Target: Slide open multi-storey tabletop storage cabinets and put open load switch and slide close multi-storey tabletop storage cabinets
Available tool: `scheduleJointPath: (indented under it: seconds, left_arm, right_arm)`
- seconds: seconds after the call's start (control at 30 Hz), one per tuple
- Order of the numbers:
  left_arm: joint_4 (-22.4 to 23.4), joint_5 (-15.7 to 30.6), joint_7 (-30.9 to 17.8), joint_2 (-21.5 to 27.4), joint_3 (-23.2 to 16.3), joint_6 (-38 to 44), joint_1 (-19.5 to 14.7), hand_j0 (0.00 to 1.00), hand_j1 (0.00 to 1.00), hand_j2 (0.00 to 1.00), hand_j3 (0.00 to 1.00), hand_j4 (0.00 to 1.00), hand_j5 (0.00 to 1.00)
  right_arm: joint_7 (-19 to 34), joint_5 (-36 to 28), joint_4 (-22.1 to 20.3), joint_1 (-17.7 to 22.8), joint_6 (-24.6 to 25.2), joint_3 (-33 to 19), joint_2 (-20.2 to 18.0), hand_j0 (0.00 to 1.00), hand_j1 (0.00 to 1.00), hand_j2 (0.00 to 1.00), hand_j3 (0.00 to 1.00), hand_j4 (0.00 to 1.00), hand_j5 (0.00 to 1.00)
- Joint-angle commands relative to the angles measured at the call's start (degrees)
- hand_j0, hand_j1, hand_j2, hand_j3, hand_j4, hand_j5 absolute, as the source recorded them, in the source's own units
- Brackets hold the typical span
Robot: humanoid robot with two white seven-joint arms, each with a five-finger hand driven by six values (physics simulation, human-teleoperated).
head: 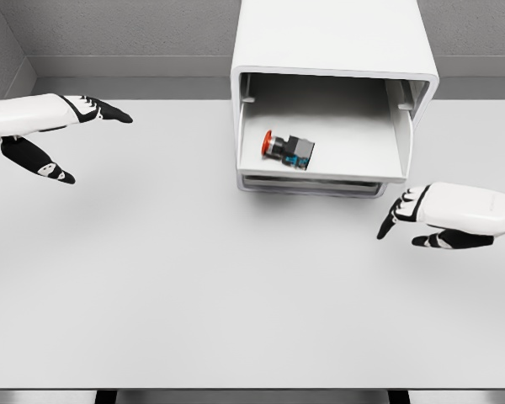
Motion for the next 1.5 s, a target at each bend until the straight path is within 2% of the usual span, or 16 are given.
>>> scheduleJointPath:
  seconds: [0.0, 0.13, 0.4, 0.63, 0.9, 1.27, 1.33, 1.47]
  left_arm:
    - [-0.01, 0.41, 0.02, 0.07, 0.05, 0.16, 0.00, 1.00, 1.00, 1.00, 1.00, 1.00, 1.00]
    - [-0.01, 0.41, 0.02, 0.07, 0.05, 0.16, 0.00, 1.00, 1.00, 1.00, 1.00, 1.00, 1.00]
    - [-0.01, 0.41, 0.02, 0.07, 0.14, 0.16, 0.00, 1.00, 1.00, 1.00, 1.00, 1.00, 1.00]
    - [-0.01, 0.41, 0.02, 0.07, 0.05, 0.16, 0.00, 1.00, 1.00, 1.00, 1.00, 1.00, 1.00]
    - [-0.01, 0.41, 0.02, 0.07, 0.14, 0.16, 0.00, 1.00, 1.00, 1.00, 1.00, 1.00, 1.00]
    - [-0.01, 0.41, 0.02, 0.07, 0.14, 0.16, 0.00, 1.00, 1.00, 1.00, 1.00, 1.00, 1.00]
    - [-0.01, 0.41, 0.02, 0.07, 0.14, 0.16, 0.00, 1.00, 1.00, 1.00, 1.00, 1.00, 1.00]
    - [-0.01, 0.41, 0.02, 0.07, 0.14, 0.16, 0.00, 1.00, 1.00, 1.00, 1.00, 1.00, 1.00]
  right_arm:
    - [-0.09, -0.29, -0.08, -0.09, 0.15, 0.67, -0.08, 0.65, 0.65, 0.65, 0.65, 0.65, 0.65]
    - [-0.09, -0.37, -0.08, -1.93, 0.15, 1.98, 0.19, 0.65, 0.65, 0.65, 0.65, 0.65, 0.65]
    - [-0.09, -0.20, -0.08, -12.57, 0.15, 12.00, 4.23, 0.65, 0.65, 0.65, 0.65, 0.65, 0.65]
    - [-0.09, -0.20, 0.71, -15.38, 0.15, 12.53, 6.51, 0.65, 0.65, 0.65, 0.65, 0.65, 0.65]
    - [-0.09, -0.20, 5.90, -17.23, 0.15, 13.06, 8.19, 0.65, 0.65, 0.65, 0.65, 0.65, 0.65]
    - [-0.09, -0.20, 7.74, -19.16, 0.15, 13.41, 10.03, 0.67, 0.67, 0.67, 0.67, 0.67, 0.67]
    - [-0.09, -0.11, 9.06, -20.74, 0.15, 15.26, 11.00, 0.67, 0.67, 0.67, 0.67, 0.67, 0.67]
    - [-0.09, -0.11, 9.94, -21.09, 0.15, 15.43, 11.17, 0.67, 0.67, 0.67, 0.67, 0.67, 0.67]
